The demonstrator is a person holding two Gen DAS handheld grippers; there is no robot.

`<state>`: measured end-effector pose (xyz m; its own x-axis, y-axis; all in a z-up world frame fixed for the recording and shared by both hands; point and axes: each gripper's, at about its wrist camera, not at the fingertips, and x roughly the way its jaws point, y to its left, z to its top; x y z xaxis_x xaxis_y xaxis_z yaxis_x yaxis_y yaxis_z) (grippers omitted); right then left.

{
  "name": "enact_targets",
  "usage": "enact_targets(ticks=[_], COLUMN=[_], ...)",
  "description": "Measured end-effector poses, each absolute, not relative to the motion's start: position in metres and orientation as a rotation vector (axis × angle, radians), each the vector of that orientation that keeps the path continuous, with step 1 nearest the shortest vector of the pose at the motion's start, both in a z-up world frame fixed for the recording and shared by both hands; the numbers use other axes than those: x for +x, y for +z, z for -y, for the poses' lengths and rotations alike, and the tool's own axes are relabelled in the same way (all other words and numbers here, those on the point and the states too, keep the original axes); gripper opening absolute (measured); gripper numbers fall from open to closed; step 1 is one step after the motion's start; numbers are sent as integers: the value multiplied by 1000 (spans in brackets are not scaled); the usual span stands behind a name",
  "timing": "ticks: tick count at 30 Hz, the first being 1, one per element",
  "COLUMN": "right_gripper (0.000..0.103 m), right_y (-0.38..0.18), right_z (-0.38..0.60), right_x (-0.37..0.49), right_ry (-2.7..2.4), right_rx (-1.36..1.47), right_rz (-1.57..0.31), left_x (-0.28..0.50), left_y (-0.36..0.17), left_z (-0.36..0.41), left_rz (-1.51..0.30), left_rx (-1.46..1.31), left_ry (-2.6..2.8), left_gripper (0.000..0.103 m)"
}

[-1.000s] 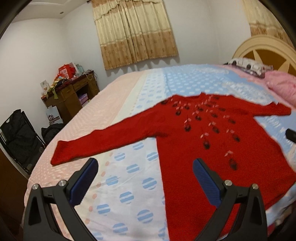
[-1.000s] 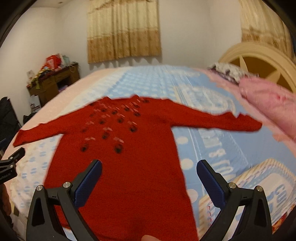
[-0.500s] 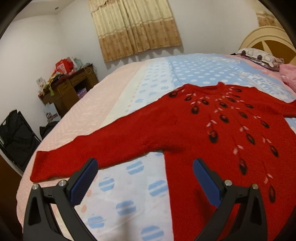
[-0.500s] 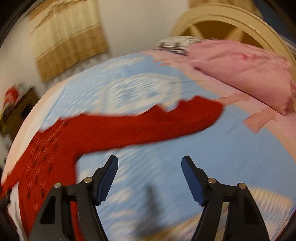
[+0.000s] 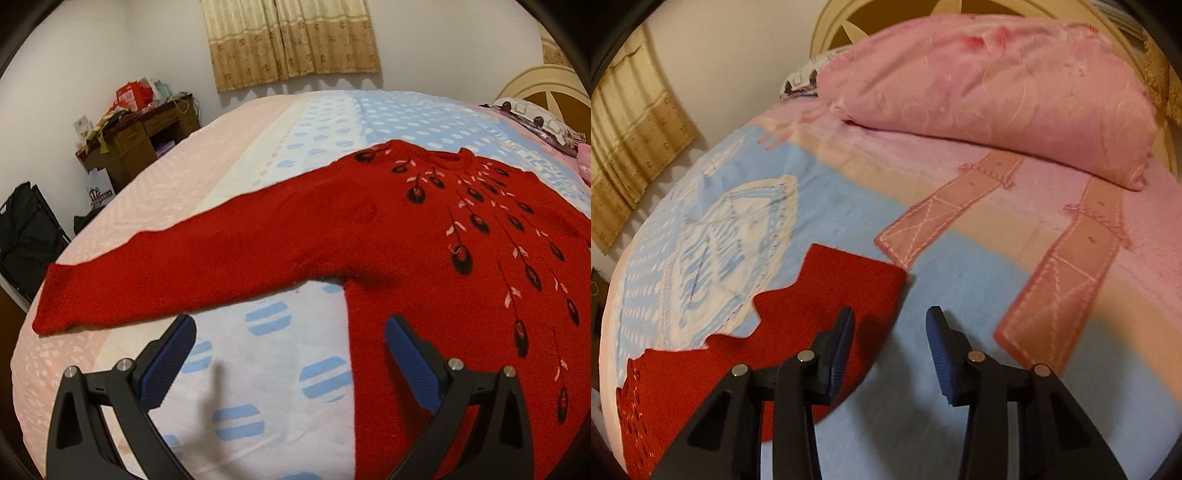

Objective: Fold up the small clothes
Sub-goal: 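Move the right tool to the sleeve cuff nearest it and grasp it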

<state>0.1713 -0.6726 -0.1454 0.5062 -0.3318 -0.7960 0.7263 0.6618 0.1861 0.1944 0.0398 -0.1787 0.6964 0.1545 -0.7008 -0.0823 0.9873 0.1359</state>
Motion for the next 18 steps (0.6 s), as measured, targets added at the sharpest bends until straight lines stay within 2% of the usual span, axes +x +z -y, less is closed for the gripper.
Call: enact_targets(ticks=[6, 7, 9, 18], right_gripper=[39, 24, 7, 5], right_y=[-153, -154, -153, -108], right_z=[684, 683, 680, 628], right_x=[198, 202, 206, 204], right_ry=[-634, -628, -610, -521], right_rx=[537, 525, 516, 423], right_rz=[-832, -842, -853, -734], left_x=[202, 202, 200, 197], left_y=[-188, -188, -187, -190], left_z=[-46, -45, -43, -51], left_rz=[-827, -826, -817, -804], left_rx=[47, 48, 53, 12], left_ry=[137, 137, 136, 127], left_gripper=[103, 103, 103, 103])
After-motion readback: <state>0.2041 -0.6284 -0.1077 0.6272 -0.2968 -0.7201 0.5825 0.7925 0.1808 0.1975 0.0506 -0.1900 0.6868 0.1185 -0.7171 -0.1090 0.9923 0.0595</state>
